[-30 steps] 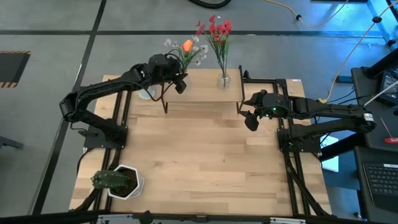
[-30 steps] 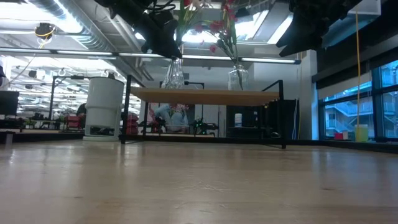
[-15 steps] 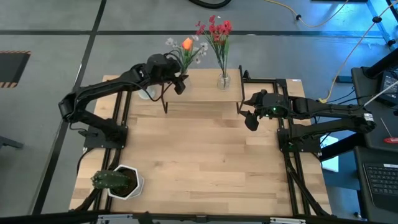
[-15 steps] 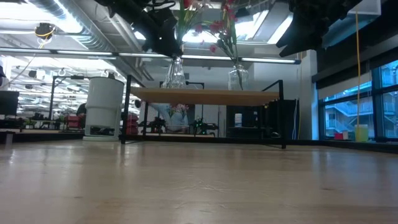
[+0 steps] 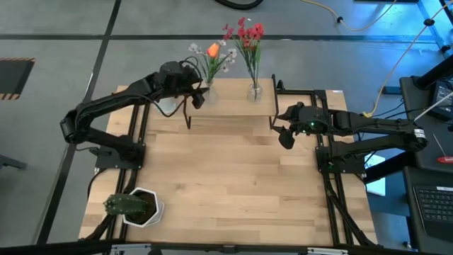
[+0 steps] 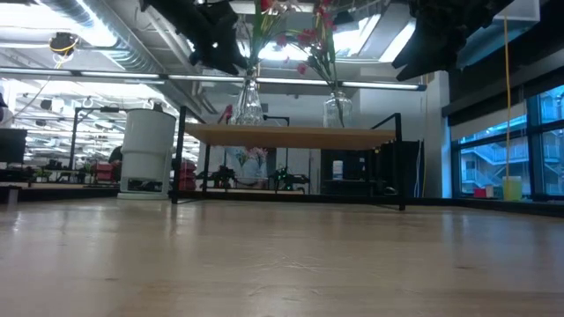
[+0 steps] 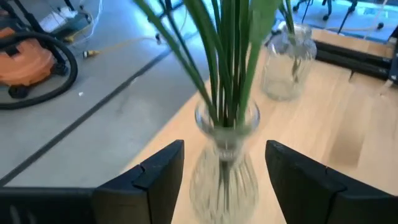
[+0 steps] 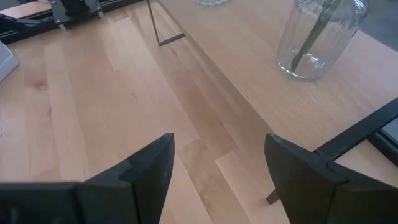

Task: Pick and place flowers into a vace then onto a shelf
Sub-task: Return to Home Position

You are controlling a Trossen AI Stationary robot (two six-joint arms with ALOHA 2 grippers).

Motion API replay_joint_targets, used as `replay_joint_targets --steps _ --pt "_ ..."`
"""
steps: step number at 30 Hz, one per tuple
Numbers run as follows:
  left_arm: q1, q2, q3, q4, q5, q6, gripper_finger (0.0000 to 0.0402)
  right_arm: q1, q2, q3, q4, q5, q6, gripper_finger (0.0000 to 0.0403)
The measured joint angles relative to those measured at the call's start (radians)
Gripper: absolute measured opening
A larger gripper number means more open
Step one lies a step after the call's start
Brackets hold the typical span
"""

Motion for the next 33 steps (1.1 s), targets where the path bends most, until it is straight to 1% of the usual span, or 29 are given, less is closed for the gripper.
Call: replay_joint_targets --steps 6,8,11,14,17,21,24,26,27,30,33 --pt "-0.003 -0.064 0.000 -0.125 0.040 -0.022 0.0219 0.000 0.000 0.000 -0.001 -0.001 0.003 0.0251" --pt "-0.004 -0.097 0.000 -0.160 0.068 -0.057 0.0219 0.000 0.000 0.000 -0.002 -0.002 0.004 0.0251" --pt "-0.004 -0.156 0.000 -0.190 0.107 -0.152 0.0219 0.000 0.000 0.000 -0.002 -0.002 0.006 0.0251" --pt "-0.004 -0.212 0.000 -0.206 0.107 -0.218 0.0219 0.000 0.000 0.000 -0.004 -0.002 0.002 0.0251" --pt "-0.004 -0.262 -0.001 -0.242 0.102 -0.228 0.0219 0.000 0.000 0.000 -0.014 -0.002 0.037 0.0251" --pt "-0.026 -0.367 -0.059 -0.209 0.097 -0.198 0.0219 -0.025 -0.025 -0.001 -0.015 -0.008 0.059 0.0251" --pt "-0.049 -0.485 -0.146 -0.152 0.103 -0.203 0.0219 -0.028 -0.068 -0.002 -0.001 -0.015 0.055 0.0251" --pt "-0.058 -0.572 -0.229 -0.064 0.103 -0.205 0.0219 -0.026 -0.113 -0.038 0.073 -0.022 0.032 0.0251" --pt "-0.063 -0.612 -0.273 -0.014 0.110 -0.220 0.0219 -0.026 -0.138 -0.071 0.145 -0.024 0.023 0.0251" --pt "-0.068 -0.726 -0.407 0.111 0.175 -0.272 0.0219 -0.032 -0.198 -0.196 0.416 -0.094 -0.004 0.0251" --pt "-0.067 -0.823 -0.515 0.165 0.201 -0.324 0.0219 -0.041 -0.249 -0.298 0.544 -0.144 -0.014 0.0251"
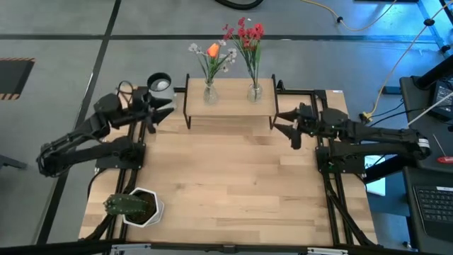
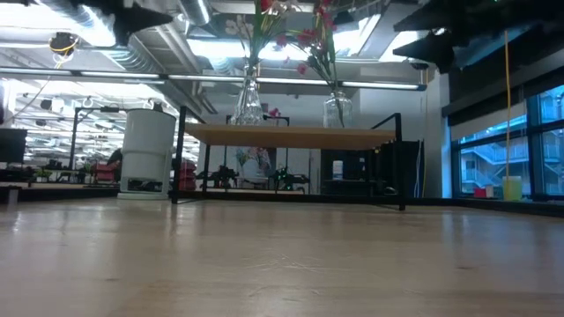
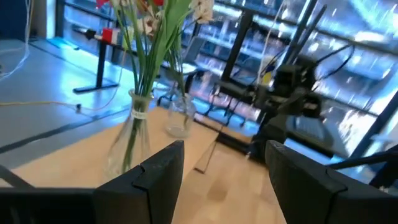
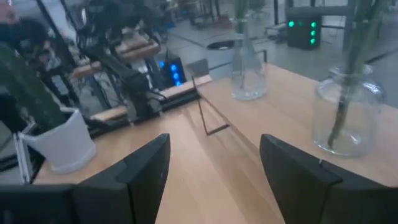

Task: Pick and place flowers into a vace then onto a shelf
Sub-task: Return to Home Position

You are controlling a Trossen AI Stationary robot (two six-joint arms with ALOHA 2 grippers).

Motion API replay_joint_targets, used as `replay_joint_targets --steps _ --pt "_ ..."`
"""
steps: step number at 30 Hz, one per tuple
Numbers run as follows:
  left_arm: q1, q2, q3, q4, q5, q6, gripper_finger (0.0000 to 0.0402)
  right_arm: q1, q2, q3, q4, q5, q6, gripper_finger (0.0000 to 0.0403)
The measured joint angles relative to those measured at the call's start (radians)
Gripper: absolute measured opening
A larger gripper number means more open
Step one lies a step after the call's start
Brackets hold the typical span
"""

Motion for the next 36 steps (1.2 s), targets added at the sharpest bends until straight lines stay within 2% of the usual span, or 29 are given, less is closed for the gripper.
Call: replay_joint_targets --steps 10,14,19,24,36 --pt "0.000 -0.259 -0.207 0.053 -0.001 -0.063 0.0219 -0.018 -0.185 -0.152 0.029 -0.006 0.071 0.0251" --pt "0.000 -0.351 -0.290 0.068 -0.071 -0.078 0.0219 -0.018 -0.255 -0.191 0.041 -0.005 0.068 0.0251" --pt "0.000 -0.448 -0.405 0.125 -0.086 -0.082 0.0219 -0.018 -0.328 -0.282 0.167 -0.005 0.045 0.0251" --pt "0.000 -0.448 -0.487 0.195 -0.086 -0.092 0.0219 -0.018 -0.369 -0.379 0.312 -0.005 0.038 0.0251" --pt "0.000 -0.452 -0.620 0.259 -0.136 -0.120 0.0219 -0.018 -0.401 -0.531 0.465 0.015 0.052 0.0251"
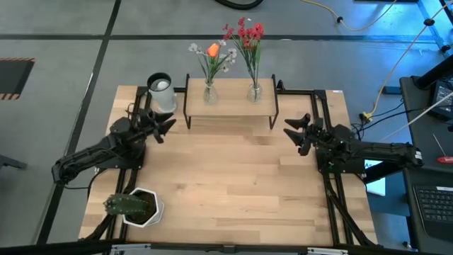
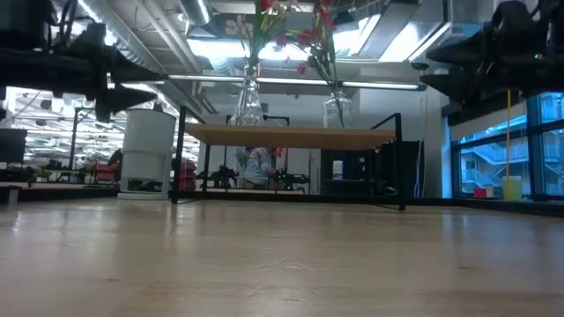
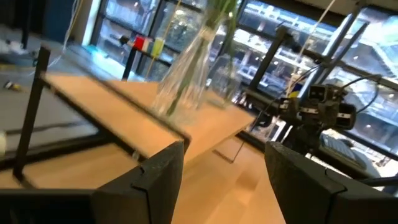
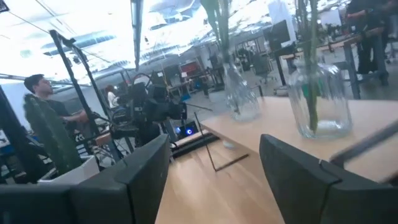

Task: Pick and place flowers into a vace then onto a shelf
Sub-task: Return to Home Position

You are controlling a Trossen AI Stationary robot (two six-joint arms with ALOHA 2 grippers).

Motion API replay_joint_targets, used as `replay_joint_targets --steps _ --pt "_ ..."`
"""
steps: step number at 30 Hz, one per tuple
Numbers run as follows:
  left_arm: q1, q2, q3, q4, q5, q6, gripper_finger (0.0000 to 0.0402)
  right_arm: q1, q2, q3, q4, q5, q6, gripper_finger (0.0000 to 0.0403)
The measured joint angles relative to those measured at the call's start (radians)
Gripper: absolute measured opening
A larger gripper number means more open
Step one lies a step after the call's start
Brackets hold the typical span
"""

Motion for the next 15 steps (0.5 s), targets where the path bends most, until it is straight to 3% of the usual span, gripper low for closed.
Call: replay_joint_targets --steps 15 --pt "0.000 0.005 -0.015 -0.039 -0.021 0.051 0.0219 0.000 0.000 -0.007 -0.090 0.035 -0.057 0.0251"
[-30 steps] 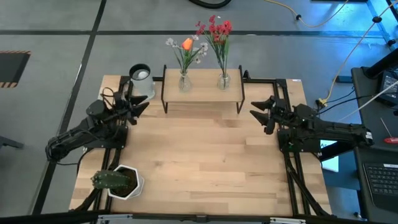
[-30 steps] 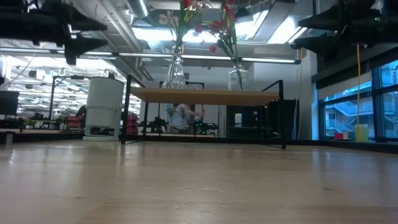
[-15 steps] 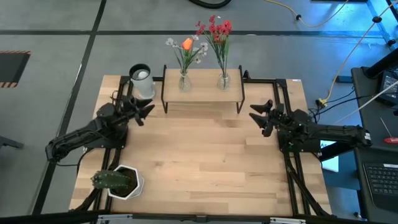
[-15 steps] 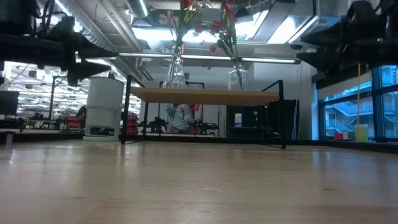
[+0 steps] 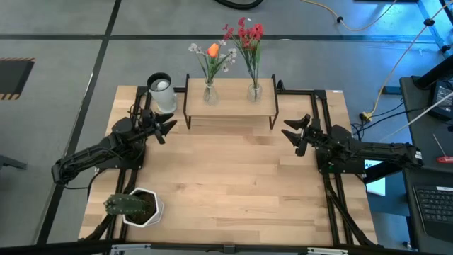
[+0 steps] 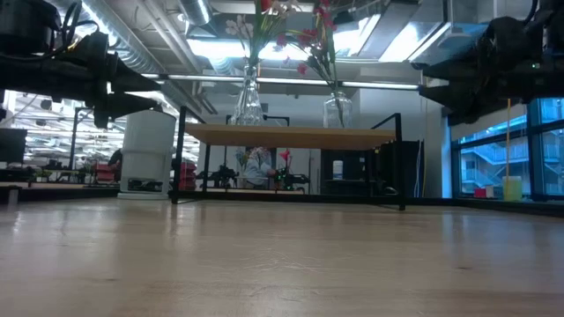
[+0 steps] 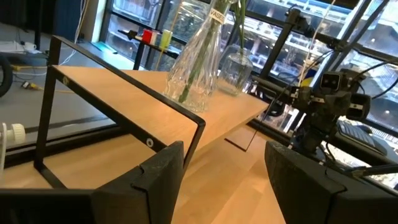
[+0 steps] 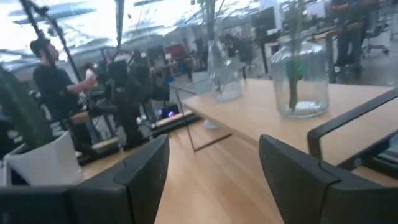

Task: Pick and place flowers into a vace then onto a shelf
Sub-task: Return to Home Position

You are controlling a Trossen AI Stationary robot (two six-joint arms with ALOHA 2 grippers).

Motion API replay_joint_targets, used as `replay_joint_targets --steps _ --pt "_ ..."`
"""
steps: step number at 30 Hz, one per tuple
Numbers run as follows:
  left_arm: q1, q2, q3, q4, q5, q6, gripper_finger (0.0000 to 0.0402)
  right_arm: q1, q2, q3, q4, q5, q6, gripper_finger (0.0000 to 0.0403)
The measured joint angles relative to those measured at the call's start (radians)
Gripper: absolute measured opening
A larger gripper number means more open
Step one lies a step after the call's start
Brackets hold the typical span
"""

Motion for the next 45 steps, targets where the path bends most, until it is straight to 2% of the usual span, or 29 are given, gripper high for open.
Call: replay_joint_targets --steps 5,11,22,45 --pt "0.000 0.000 0.000 0.001 0.000 0.000 0.0219 0.000 -0.088 0.000 0.011 0.024 -0.050 0.0251" --pt "0.000 0.000 0.000 0.001 0.000 0.001 0.0219 0.000 -0.259 0.000 -0.141 0.052 -0.069 0.0251" --pt "0.000 0.003 0.000 0.002 0.000 0.001 0.0219 0.000 -0.235 0.009 -0.286 0.050 -0.055 0.0251" --pt "0.000 0.003 0.000 0.002 0.000 0.001 0.0219 0.000 -0.235 0.009 -0.285 0.050 -0.057 0.0251"
